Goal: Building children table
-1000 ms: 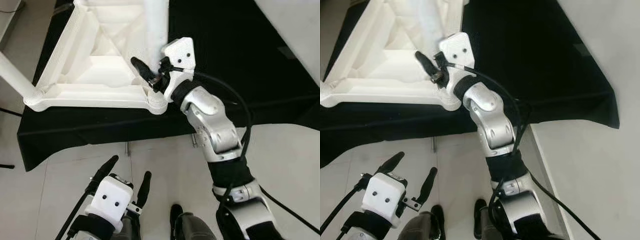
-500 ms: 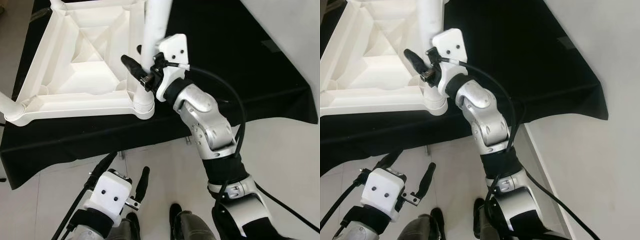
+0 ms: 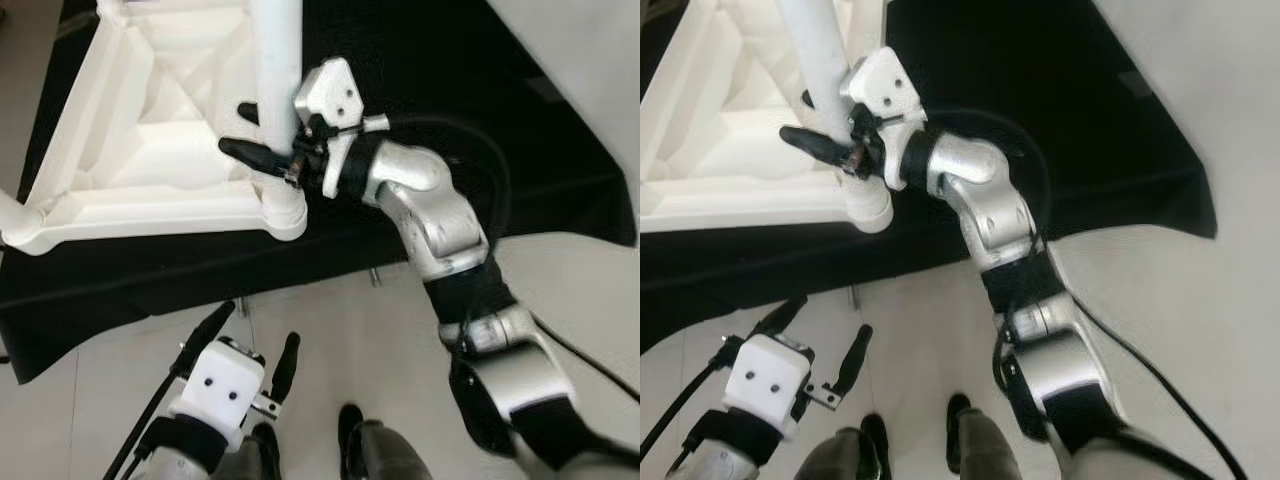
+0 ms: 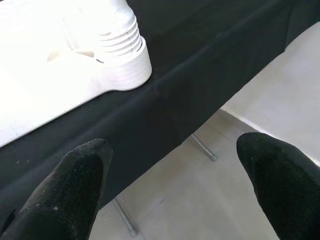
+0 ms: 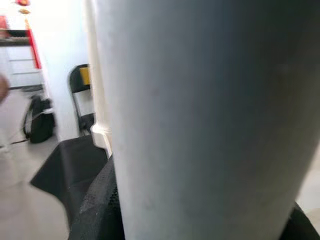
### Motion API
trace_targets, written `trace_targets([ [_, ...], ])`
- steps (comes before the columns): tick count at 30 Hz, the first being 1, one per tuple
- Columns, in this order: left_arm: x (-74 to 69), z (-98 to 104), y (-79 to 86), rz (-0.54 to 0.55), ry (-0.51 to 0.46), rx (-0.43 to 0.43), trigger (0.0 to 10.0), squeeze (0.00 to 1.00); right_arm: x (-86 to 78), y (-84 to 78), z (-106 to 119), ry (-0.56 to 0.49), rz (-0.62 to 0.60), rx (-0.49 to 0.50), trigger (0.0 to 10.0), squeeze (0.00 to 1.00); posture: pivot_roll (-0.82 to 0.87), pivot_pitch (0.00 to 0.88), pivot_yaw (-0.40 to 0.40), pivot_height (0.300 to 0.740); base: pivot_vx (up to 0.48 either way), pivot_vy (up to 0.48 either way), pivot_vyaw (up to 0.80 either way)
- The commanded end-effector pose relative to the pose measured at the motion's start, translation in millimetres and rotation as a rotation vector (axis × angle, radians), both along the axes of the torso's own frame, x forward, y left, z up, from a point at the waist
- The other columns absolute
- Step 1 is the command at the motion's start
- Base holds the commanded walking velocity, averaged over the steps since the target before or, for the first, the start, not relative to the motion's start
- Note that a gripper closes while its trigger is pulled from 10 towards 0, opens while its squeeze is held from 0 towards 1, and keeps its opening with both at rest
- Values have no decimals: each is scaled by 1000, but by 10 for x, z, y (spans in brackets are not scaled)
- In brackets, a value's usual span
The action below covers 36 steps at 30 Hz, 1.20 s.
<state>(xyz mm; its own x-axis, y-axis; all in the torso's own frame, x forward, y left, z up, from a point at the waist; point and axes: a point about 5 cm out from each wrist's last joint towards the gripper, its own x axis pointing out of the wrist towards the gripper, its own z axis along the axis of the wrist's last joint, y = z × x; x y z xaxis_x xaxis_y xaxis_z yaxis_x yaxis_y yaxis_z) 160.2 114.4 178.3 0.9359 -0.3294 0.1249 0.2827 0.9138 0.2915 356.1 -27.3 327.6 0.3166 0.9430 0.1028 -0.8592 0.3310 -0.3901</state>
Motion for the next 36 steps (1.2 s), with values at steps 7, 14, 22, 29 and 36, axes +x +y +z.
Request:
trace_targets([
  [7,-76,-20,-21,6,22,1,10000,0,65,-44,-172,170,206,-46,10000,0,30,415,-11,740,0,0,0],
  [14,-118,-6,-38,3,31,-6,10000,0,2,-50,-118,121,381,-117,10000,0,41,432,-9,740,0,0,0],
  [22,-145,-8,-33,2,39,-7,10000,0,-1,-4,-168,27,411,-295,10000,0,45,434,-7,740,0,0,0],
  [29,-154,-18,-32,4,43,-5,10000,0,20,52,-178,-5,380,-378,10000,0,38,426,-6,740,0,0,0],
  [36,-137,-30,-42,2,44,-5,10000,0,45,149,-10,65,367,-290,10000,0,31,414,-10,740,0,0,0],
])
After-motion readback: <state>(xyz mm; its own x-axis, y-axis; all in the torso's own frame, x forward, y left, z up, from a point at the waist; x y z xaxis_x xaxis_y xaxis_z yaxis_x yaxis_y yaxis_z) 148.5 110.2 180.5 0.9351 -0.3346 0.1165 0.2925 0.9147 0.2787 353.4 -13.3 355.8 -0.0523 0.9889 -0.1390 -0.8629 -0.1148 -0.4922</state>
